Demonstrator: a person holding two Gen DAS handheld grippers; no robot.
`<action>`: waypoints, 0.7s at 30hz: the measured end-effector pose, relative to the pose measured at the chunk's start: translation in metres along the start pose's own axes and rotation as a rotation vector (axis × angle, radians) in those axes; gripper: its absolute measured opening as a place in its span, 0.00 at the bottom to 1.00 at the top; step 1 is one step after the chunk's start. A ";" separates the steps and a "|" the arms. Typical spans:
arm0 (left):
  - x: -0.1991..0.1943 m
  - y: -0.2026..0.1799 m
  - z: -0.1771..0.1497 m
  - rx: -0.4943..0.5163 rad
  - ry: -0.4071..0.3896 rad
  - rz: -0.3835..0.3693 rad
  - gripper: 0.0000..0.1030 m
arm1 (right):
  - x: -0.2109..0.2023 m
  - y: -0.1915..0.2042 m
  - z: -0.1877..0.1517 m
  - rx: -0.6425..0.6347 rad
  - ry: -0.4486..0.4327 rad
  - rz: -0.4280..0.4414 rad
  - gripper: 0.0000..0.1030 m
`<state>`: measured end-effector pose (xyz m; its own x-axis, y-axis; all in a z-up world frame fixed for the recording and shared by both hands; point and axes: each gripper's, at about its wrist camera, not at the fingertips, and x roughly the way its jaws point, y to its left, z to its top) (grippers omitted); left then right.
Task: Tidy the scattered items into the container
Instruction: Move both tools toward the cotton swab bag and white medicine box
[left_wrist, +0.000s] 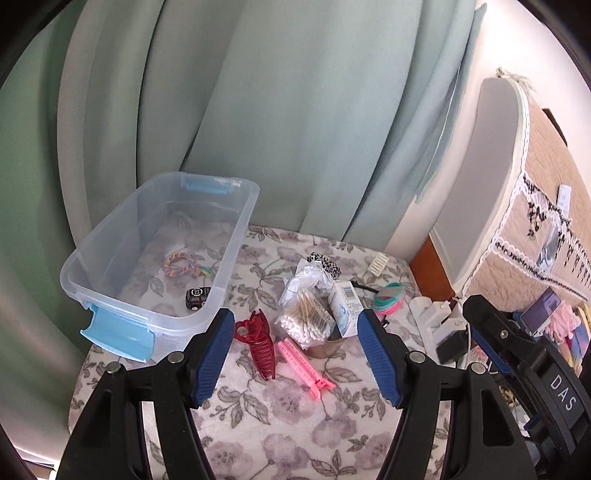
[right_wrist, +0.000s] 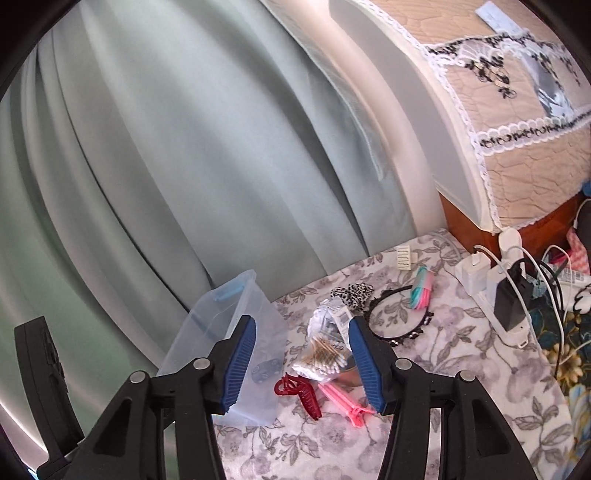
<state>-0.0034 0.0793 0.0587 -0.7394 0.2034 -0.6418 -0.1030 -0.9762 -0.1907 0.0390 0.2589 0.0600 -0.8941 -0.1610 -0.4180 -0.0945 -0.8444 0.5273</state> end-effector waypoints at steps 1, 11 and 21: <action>0.006 -0.003 -0.002 0.012 0.016 0.002 0.68 | 0.001 -0.006 -0.001 0.012 0.004 -0.008 0.54; 0.067 -0.022 -0.032 0.082 0.162 0.037 0.68 | 0.031 -0.052 -0.016 0.067 0.098 -0.050 0.54; 0.118 -0.024 -0.039 0.142 0.190 0.088 0.68 | 0.079 -0.068 -0.032 0.057 0.210 -0.035 0.55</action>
<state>-0.0628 0.1300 -0.0414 -0.6123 0.1149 -0.7822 -0.1465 -0.9887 -0.0305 -0.0117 0.2869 -0.0322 -0.7796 -0.2402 -0.5785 -0.1536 -0.8221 0.5483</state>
